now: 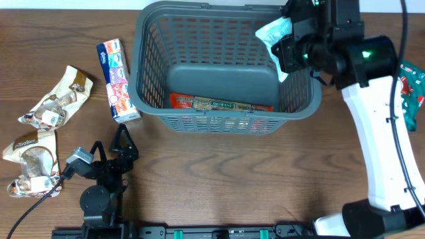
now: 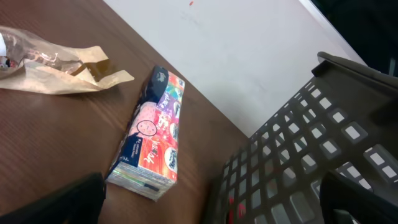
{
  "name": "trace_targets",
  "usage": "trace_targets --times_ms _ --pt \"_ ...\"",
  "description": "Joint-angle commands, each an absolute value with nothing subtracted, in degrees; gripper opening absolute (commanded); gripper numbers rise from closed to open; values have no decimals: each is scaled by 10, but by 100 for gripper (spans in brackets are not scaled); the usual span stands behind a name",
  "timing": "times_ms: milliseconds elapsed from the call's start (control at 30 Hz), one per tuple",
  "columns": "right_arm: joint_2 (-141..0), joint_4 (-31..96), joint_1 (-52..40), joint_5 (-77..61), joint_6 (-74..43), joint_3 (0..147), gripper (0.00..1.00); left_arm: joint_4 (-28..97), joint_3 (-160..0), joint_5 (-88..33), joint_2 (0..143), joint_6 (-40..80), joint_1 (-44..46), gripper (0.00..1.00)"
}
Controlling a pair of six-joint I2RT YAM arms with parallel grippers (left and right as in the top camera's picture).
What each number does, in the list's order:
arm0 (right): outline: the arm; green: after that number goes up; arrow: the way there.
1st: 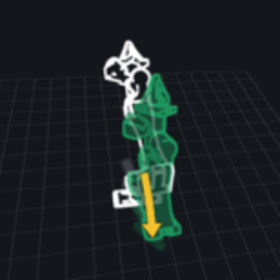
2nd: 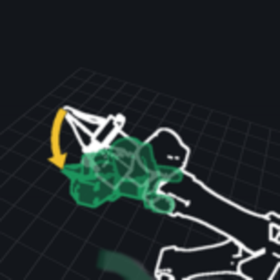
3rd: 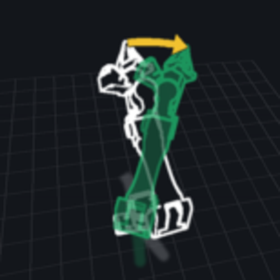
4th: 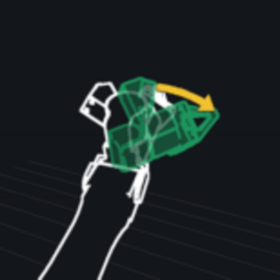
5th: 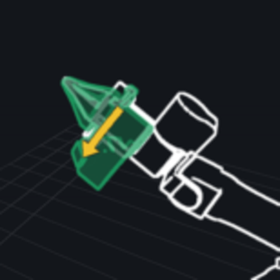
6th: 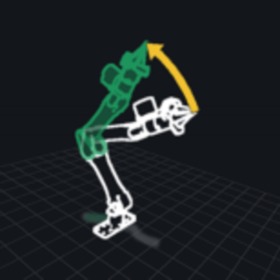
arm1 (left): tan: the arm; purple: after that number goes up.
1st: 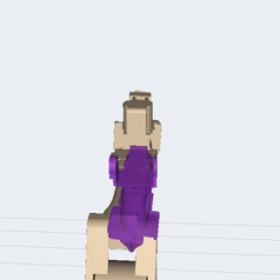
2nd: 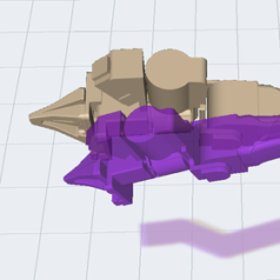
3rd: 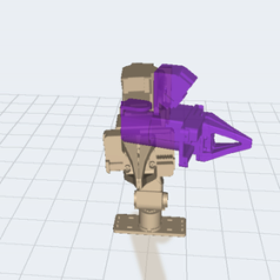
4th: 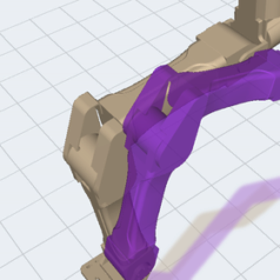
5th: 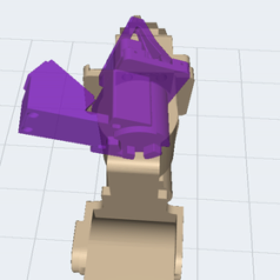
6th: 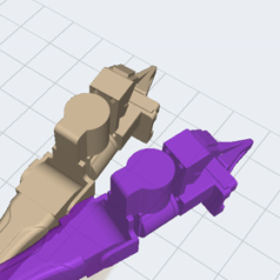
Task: Pack container
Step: 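Carry the wipes pouch over the basket and release it inside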
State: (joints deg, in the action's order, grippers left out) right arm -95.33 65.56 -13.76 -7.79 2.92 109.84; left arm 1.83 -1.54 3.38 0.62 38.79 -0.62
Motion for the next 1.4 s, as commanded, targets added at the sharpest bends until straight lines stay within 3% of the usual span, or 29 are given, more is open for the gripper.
trace_targets --times_ms 0,400,800,833,900,933,1000,1200,1367 --pt "-987 662 -144 -64 24 1107 1 38 -2 41 2 385 -5 99" --pt "-1077 699 -188 -65 43 1107 1 38 -2 41 2 385 -5 99" --pt "-1080 700 -184 -66 48 1107 2 38 -2 41 2 385 -5 99" --pt "-1080 701 -182 -66 48 1107 12 38 -2 41 2 385 -5 99" --pt "-1080 701 -181 -64 48 1107 58 38 -2 41 2 385 -5 99" --pt "-1080 701 -180 -64 49 1107 75 38 -2 41 2 385 -5 99" --pt "-1080 701 -179 -64 55 1107 99 38 -2 41 2 385 -5 99" --pt "-1080 699 -178 -64 60 1107 99 38 -2 41 2 385 -5 99" --pt "-1077 687 -162 -74 -8 1107 99 38 -2 41 2 385 -5 99"
